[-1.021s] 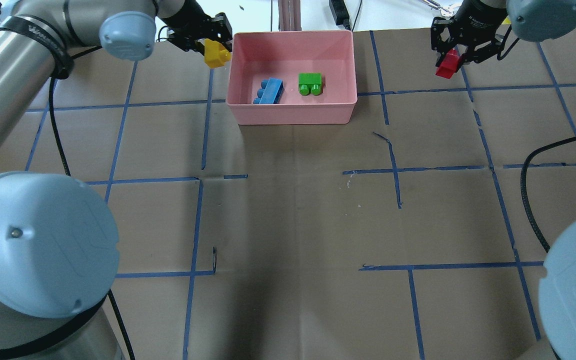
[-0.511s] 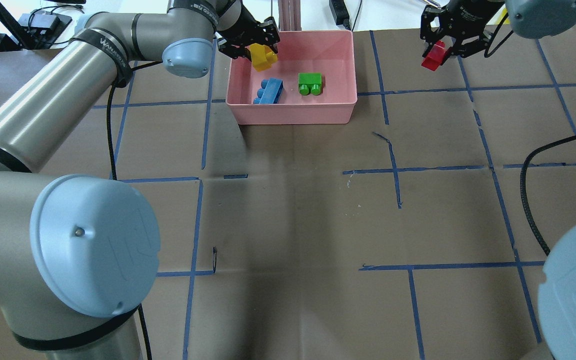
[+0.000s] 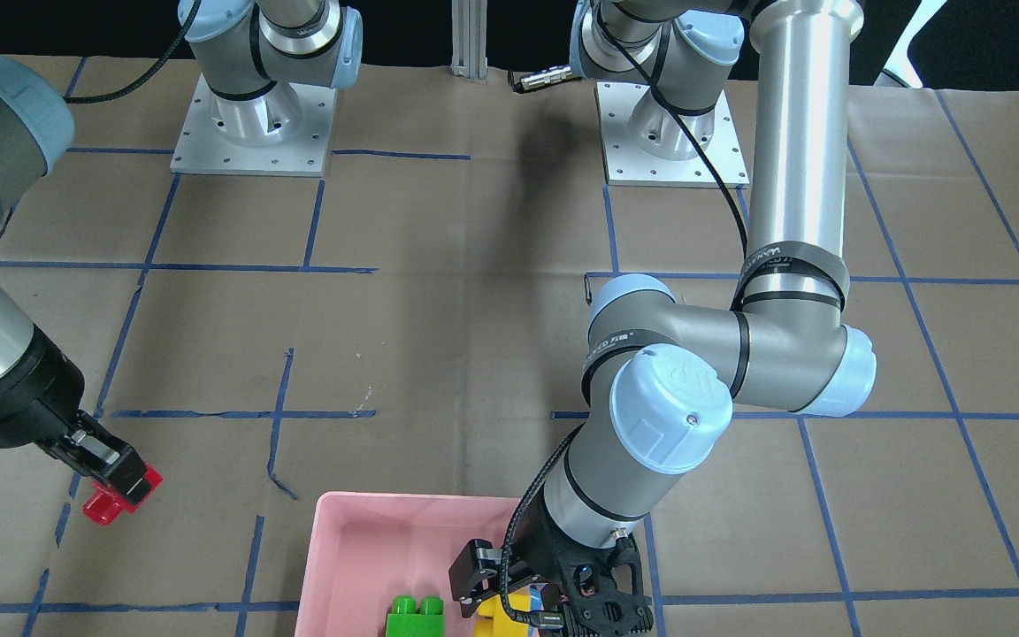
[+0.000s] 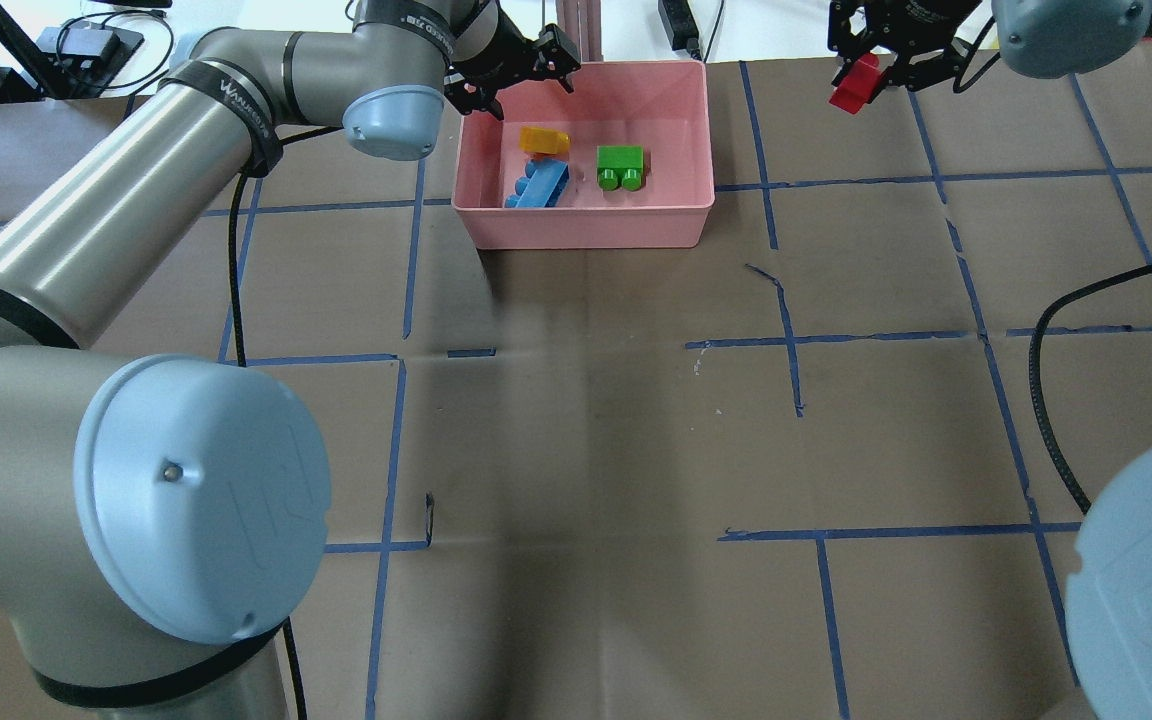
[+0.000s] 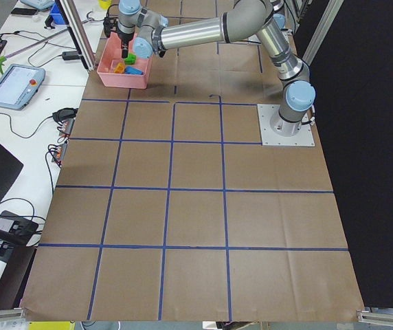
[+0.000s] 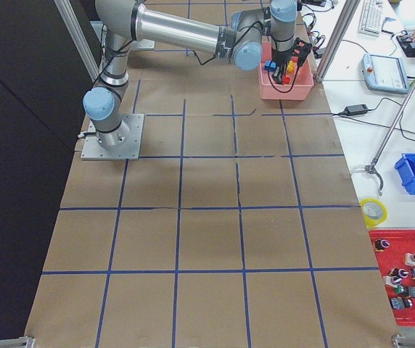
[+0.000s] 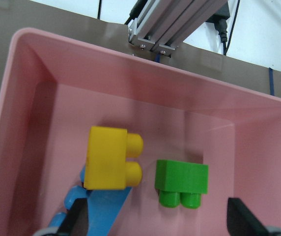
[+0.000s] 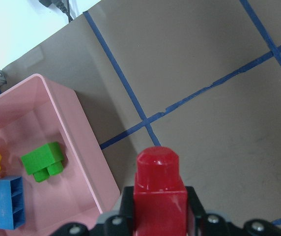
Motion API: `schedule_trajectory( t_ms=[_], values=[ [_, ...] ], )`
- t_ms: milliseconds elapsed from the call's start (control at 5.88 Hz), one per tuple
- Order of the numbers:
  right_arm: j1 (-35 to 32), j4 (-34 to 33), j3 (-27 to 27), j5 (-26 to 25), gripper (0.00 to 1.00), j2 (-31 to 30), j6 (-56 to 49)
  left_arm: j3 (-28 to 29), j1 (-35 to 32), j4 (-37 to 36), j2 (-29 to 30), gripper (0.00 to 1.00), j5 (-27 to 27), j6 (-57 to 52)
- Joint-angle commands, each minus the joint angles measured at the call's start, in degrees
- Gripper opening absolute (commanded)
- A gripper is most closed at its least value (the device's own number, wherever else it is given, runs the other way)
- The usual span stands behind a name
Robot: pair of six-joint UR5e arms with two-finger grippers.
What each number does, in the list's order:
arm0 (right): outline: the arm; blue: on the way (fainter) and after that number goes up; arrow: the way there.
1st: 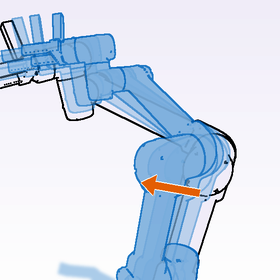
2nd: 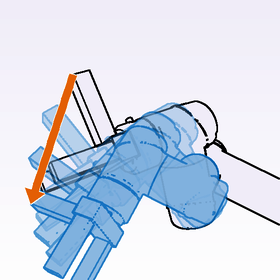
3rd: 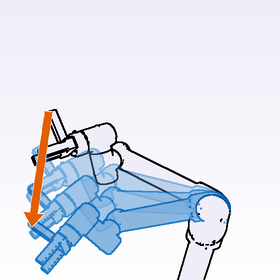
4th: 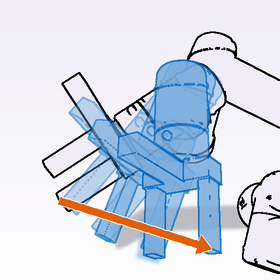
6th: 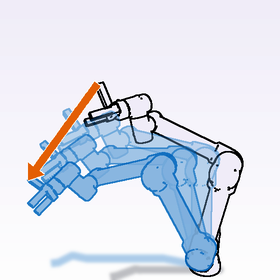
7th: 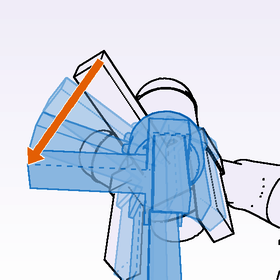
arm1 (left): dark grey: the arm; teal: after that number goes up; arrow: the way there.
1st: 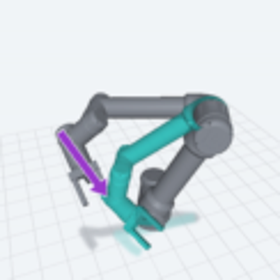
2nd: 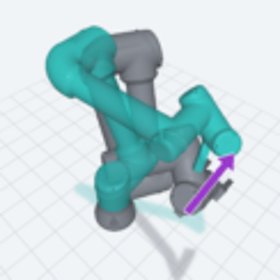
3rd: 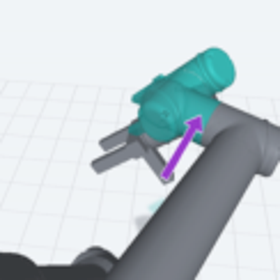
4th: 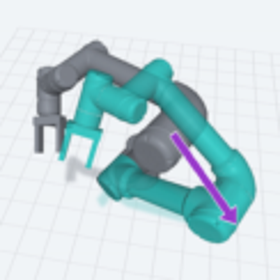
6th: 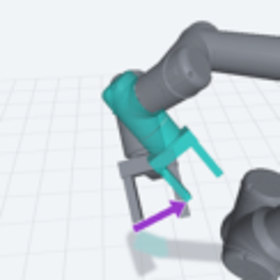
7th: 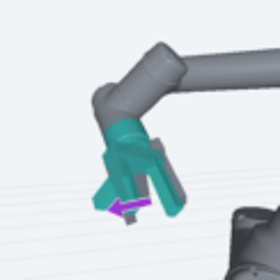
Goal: Put all blocks into box
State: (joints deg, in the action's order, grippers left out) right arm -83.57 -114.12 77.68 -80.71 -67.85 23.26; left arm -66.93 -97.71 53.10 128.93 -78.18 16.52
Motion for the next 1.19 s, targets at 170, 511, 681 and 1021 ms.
schedule_trajectory(
  t_ms=[170,511,681,1021],
  values=[
    [-6.3,-9.1,-0.2,0.0,0.07,3.8,5.8,-2.6,11.4,22.1,-13.1,0.99,-5.1,-20.9],
    [-11.8,-11.5,-7.2,-0.1,0.07,11.5,11.8,-8.1,15.2,29.7,-22.3,0.99,-12.5,-31.9],
    [-13.6,-11.6,-12.6,-0.1,0.08,15.9,16.0,-13.2,14.5,29.6,-27.2,0.99,-12.5,-30.6],
    [-16.5,-11.6,-14.3,-0.1,0.08,18.2,16.5,-17.2,10.5,31.1,-33.2,0.99,-8.1,-22.4]
  ],
)
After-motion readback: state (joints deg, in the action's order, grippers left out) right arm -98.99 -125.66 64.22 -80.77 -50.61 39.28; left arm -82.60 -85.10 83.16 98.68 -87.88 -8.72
